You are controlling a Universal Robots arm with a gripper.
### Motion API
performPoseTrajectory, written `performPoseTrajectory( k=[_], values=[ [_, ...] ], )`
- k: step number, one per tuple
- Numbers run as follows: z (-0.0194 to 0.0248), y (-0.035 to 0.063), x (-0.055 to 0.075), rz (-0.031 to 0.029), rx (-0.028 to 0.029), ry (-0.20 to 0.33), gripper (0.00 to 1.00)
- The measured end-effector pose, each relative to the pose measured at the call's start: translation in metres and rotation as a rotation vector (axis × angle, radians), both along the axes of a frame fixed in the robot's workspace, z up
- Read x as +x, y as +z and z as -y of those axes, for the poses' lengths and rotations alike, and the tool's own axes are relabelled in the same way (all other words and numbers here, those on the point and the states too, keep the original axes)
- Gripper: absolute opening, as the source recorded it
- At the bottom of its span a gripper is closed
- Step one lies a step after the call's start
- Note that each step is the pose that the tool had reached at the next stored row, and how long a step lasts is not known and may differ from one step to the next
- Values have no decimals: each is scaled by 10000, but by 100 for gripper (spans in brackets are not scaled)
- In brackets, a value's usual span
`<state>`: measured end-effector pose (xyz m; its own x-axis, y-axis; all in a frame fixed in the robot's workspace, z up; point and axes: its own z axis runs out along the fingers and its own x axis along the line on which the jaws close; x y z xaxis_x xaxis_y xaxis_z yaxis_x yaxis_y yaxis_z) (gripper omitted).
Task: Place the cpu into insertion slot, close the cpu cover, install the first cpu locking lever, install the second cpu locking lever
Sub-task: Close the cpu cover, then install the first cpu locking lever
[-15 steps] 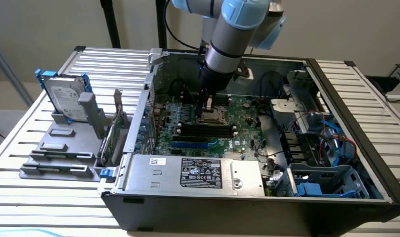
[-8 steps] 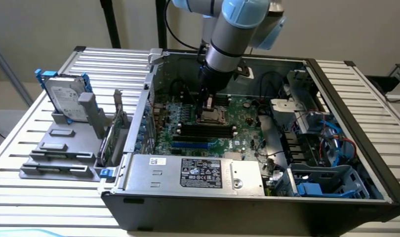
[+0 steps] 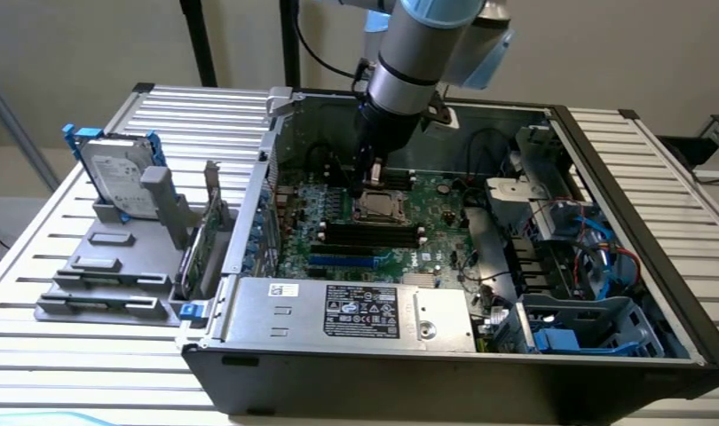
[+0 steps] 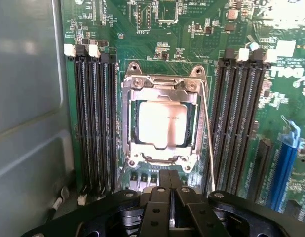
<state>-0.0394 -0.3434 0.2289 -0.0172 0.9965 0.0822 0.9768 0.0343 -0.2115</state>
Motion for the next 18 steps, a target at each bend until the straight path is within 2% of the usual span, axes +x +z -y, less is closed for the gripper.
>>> performPoseTrajectory(
  k=[7, 18],
  values=[
    [111, 109, -106, 0, 0, 0, 11],
    [116, 110, -112, 1, 1, 0, 11]
  ],
)
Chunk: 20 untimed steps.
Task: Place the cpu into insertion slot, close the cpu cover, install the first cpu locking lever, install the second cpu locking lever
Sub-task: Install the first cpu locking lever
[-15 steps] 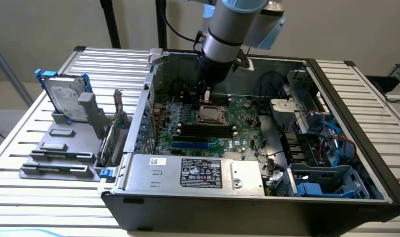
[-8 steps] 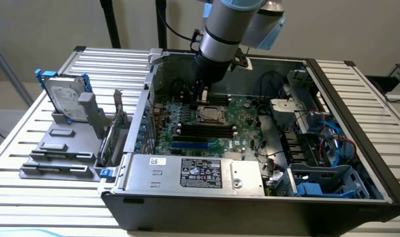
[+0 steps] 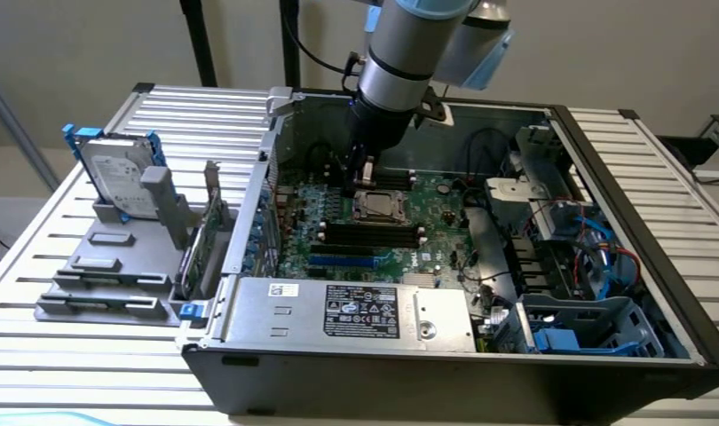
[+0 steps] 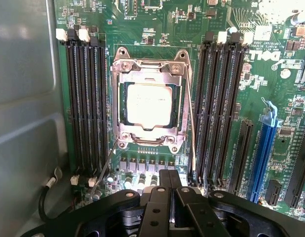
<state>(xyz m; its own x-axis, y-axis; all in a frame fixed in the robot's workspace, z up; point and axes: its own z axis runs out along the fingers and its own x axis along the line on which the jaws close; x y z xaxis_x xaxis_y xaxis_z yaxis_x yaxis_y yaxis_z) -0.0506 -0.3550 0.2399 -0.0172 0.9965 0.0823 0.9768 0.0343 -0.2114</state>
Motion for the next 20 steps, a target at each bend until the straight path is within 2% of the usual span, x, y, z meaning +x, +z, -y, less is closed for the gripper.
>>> performPoseTrajectory(
  k=[6, 14, 20],
  values=[
    [4, 0, -10, 0, 0, -1, 11],
    [8, 0, -213, 0, 0, -44, 11],
    [9, 0, -244, -1, 0, -501, 11]
  ],
)
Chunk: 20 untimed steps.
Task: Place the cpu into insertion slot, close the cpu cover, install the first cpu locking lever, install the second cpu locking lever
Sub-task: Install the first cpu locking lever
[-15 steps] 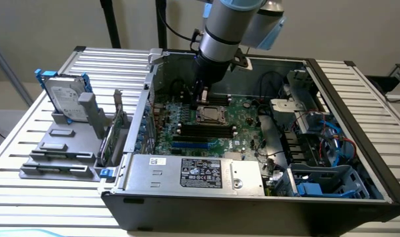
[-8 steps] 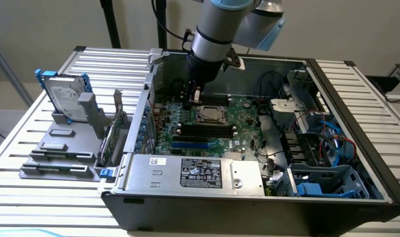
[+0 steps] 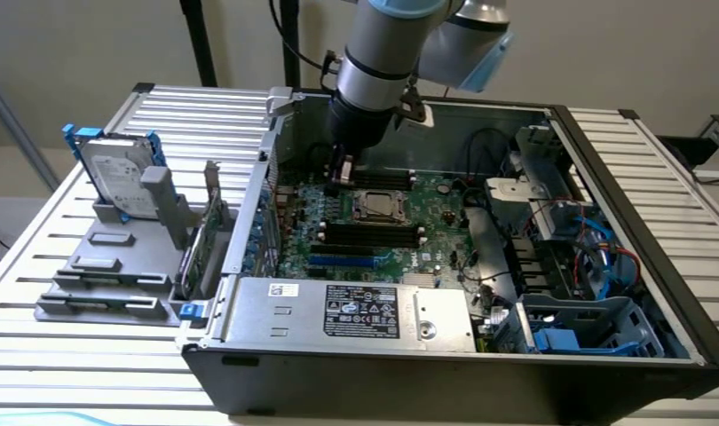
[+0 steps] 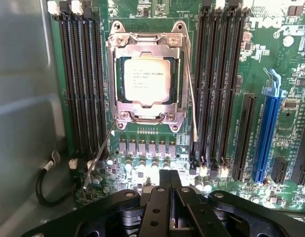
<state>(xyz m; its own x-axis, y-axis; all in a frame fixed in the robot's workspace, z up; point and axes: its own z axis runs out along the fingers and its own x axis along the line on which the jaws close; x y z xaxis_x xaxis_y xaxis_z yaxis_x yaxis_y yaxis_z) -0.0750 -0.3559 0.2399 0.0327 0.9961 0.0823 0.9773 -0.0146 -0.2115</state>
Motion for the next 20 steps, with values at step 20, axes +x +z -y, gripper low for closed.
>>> performPoseTrajectory(
  k=[20],
  values=[
    [-1, -1, -323, -6, 5, -684, 11]
  ],
)
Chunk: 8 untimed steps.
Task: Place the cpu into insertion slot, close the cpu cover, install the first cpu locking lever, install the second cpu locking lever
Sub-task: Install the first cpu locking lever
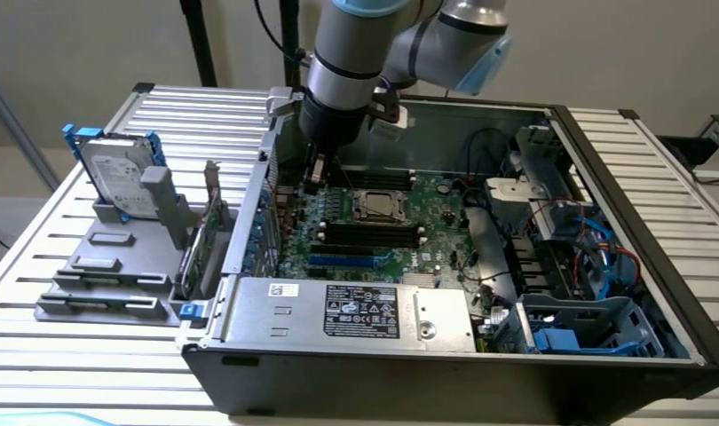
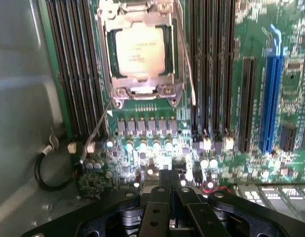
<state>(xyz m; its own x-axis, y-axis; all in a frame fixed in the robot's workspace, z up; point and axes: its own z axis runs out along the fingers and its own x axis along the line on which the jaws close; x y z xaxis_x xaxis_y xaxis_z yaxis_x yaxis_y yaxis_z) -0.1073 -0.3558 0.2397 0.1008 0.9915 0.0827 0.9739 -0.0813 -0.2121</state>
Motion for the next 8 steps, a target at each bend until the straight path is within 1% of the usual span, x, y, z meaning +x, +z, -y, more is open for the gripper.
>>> performPoseTrajectory(
  k=[3, 8],
  values=[
    [0, 1, -13, -2, -1, -332, 11],
    [0, 0, -14, -3, 18, -1084, 11]
  ],
)
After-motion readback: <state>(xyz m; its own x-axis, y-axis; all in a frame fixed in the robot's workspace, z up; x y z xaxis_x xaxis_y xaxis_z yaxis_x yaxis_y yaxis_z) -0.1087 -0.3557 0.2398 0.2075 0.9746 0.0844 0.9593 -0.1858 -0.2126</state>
